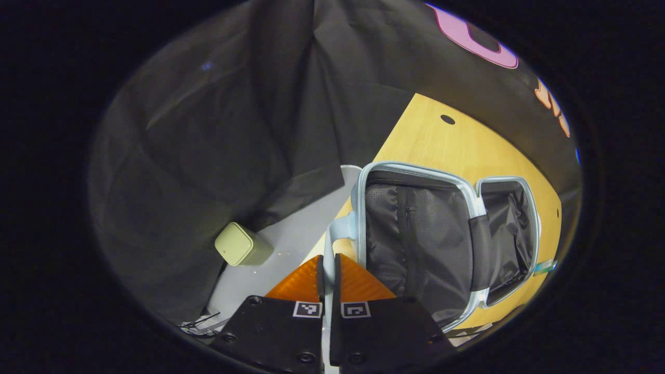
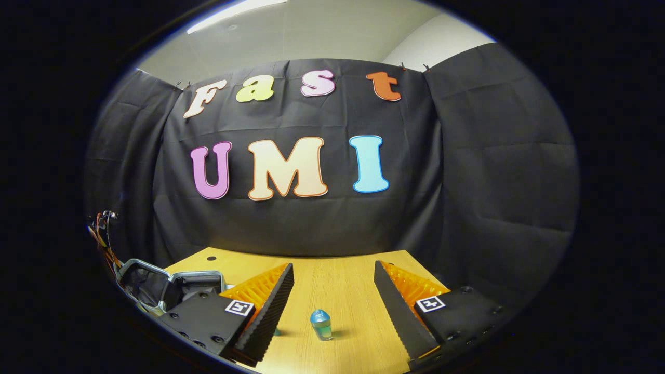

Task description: First open the suitcase, pack the skin care products into it, and then close the suitcase.

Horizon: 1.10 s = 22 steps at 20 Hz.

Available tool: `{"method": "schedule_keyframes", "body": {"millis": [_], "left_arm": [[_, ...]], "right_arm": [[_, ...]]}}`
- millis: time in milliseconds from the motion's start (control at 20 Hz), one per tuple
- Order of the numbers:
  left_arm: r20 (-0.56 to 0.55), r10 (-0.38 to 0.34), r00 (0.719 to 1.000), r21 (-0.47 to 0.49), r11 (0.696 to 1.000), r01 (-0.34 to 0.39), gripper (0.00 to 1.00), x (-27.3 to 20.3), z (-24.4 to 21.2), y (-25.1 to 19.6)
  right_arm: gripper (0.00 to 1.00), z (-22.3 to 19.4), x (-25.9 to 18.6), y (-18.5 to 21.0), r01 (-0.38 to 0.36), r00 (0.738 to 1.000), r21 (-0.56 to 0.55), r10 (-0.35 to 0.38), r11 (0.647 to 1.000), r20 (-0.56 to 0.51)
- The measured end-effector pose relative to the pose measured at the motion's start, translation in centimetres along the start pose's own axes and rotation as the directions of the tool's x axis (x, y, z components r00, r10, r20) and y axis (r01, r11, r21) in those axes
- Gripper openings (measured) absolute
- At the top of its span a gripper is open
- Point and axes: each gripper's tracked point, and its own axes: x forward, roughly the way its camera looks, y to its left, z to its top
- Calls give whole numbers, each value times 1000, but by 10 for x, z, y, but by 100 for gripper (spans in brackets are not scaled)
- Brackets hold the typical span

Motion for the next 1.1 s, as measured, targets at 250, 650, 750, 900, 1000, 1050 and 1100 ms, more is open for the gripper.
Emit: {"method": "schedule_keyframes", "body": {"millis": [250,650,750,900,1000,1050,1100], "left_arm": [[-52,-20,998,-48,999,17,0,28,-25,4],[75,97,992,80,991,-103,81,-1,-17,3],[133,70,989,119,989,-86,94,-28,-8,-27],[198,-60,978,184,983,23,95,-72,-3,-103],[213,-160,964,231,967,109,95,-98,-7,-161],[202,-217,955,246,955,165,95,-109,-15,-191],[186,-279,942,252,940,228,95,-120,-26,-225]], "right_arm": [[97,-5,0,7,7,1000,-21,-7,1000,-10],[97,-17,4,3,-9,999,-6,9,1000,-34],[97,-23,5,0,-21,999,-9,20,1000,-47],[97,-31,8,-2,-48,996,12,48,999,-71],[94,-36,10,-5,-61,994,23,63,998,-87],[94,-38,11,-8,-65,993,29,68,997,-94],[97,-40,12,-9,-74,992,40,78,996,-103]]}}
